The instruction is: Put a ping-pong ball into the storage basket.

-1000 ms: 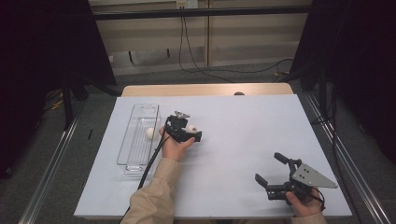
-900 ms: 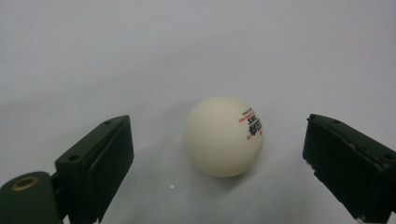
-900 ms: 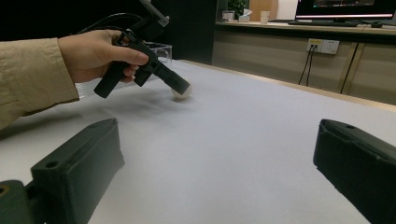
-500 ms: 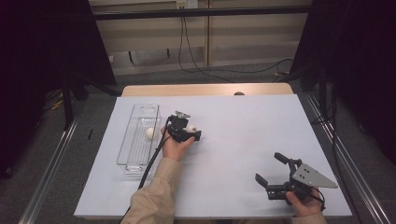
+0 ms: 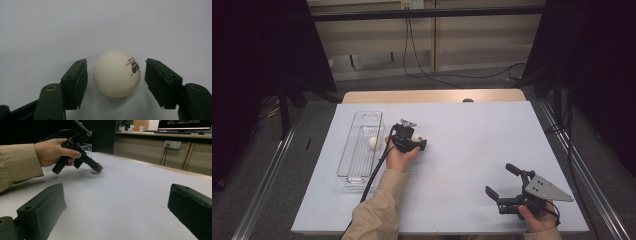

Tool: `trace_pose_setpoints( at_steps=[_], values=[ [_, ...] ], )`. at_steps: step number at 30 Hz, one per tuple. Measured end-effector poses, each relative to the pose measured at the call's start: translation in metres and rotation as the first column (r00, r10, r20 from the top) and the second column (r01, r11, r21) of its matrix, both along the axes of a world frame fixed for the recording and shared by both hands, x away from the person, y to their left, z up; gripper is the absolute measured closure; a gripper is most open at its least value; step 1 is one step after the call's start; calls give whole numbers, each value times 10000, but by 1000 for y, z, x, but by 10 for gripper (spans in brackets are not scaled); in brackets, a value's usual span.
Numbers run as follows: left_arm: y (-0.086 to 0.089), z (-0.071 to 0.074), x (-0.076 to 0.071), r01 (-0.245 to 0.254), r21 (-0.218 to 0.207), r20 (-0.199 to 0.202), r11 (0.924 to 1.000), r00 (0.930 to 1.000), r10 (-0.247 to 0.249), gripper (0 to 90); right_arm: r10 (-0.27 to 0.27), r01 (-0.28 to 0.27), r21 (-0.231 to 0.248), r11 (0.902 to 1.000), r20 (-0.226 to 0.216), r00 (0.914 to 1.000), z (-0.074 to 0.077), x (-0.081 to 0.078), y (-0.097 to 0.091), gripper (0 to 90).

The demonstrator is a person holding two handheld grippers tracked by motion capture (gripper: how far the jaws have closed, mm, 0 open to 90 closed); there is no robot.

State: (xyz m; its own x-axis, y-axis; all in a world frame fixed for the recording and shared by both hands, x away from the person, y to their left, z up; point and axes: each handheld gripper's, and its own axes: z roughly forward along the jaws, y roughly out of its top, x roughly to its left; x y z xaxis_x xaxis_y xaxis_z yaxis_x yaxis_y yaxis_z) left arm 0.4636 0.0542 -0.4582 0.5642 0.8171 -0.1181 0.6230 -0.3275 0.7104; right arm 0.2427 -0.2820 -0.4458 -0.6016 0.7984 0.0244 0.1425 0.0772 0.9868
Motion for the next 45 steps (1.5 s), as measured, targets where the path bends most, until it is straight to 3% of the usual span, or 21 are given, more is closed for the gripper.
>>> trace_pose_setpoints(
  at_steps=[16, 25, 45],
  values=[
    [0, -2, 1, 117, 108, 54, 9999, 9999, -118, 507, -11, 11, 21, 10000, -7, 10000, 0, 0, 0, 6],
    [0, -1, 1, 144, 114, 46, 9998, 9999, -145, 511, -10, 10, 37, 10000, -27, 10000, 0, 0, 0, 6],
    [6, 7, -3, 432, -48, -516, 9991, 9977, -434, 511, -18, 18, 82, 10000, 10, 10000, 0, 0, -1, 6]
  ],
)
